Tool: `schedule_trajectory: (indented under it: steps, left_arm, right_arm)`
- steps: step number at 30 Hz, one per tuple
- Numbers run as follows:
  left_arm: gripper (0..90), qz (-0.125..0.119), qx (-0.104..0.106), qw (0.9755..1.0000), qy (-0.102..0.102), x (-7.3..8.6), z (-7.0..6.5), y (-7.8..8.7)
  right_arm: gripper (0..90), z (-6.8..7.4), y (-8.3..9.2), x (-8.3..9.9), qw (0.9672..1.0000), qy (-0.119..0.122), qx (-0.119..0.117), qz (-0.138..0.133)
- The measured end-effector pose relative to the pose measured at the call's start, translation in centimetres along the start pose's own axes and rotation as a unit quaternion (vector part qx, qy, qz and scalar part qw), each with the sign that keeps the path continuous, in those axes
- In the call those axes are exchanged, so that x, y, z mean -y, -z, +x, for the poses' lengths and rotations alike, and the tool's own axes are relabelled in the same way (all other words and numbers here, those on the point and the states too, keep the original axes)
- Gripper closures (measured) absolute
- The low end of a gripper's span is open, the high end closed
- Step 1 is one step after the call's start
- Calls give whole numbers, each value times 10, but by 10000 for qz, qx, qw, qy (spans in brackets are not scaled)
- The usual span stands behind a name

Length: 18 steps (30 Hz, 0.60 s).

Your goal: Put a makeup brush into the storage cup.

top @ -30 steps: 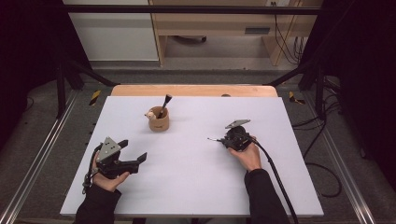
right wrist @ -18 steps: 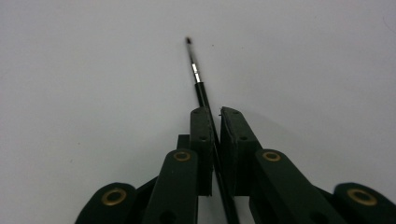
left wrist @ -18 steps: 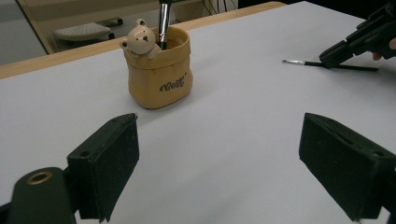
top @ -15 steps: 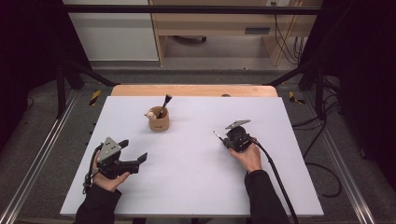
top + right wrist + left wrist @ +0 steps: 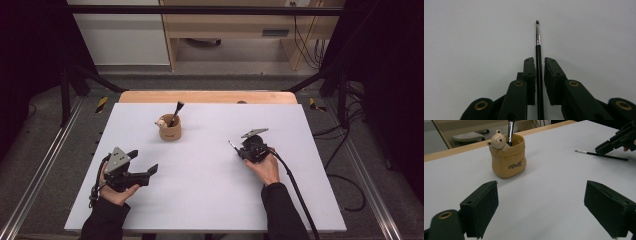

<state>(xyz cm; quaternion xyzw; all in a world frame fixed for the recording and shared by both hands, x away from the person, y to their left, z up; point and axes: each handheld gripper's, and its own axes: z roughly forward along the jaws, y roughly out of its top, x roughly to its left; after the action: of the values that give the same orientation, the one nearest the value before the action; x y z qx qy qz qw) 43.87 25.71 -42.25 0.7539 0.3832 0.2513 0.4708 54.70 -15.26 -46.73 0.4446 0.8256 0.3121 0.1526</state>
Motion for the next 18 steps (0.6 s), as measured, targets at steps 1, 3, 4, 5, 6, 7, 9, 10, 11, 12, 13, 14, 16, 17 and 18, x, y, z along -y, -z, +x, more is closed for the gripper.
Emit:
schedule_trajectory:
  steps: [1,3,4,5,6,7,9,10,11,12,13,14,16,17,18]
  left_arm:
    - [112,6,10,10000,0,0,0,0]
    - [112,20,15,10000,-9,0,0,0]
    - [111,24,15,10000,-10,0,0,0]
    - [111,26,16,10000,-8,0,0,0]
    - [111,26,15,10000,-11,0,0,0]
    - [111,21,18,10000,-5,0,0,0]
    - [111,18,18,10000,-2,0,0,0]
    - [111,22,17,10000,-6,0,0,0]
    - [110,25,20,10000,-9,0,0,0]
    - [110,27,24,10000,-14,0,0,0]
    - [111,29,29,10000,-19,0,0,0]
    - [111,33,27,10000,-26,0,0,0]
    - [111,40,35,10000,-22,0,0,-1]
    - [111,40,36,10000,-20,0,0,0]
    - [111,34,35,10000,-16,0,0,0]
  right_arm:
    - [722,1,1,-1,10000,-23,22,-55]
    - [686,2,6,-2,9998,30,91,-167]
    - [651,2,10,-5,9997,34,65,-224]
    - [639,1,12,-6,9997,47,73,-241]
    - [633,1,14,-7,9997,18,75,-246]
    - [625,0,16,-8,9996,57,90,-247]
    - [598,-3,20,-10,9998,69,92,-163]
    - [585,-3,22,-11,9998,109,124,-102]
    - [575,-3,24,-14,9999,95,103,-43]
    - [569,-3,24,-15,9998,164,125,-33]
    - [564,-3,25,-17,9998,149,131,2]
    - [559,-3,26,-19,9998,175,117,12]
    - [555,-2,28,-23,9999,101,27,97]
    - [554,-2,27,-25,9997,190,69,165]
    - [554,0,26,-26,9996,165,58,243]
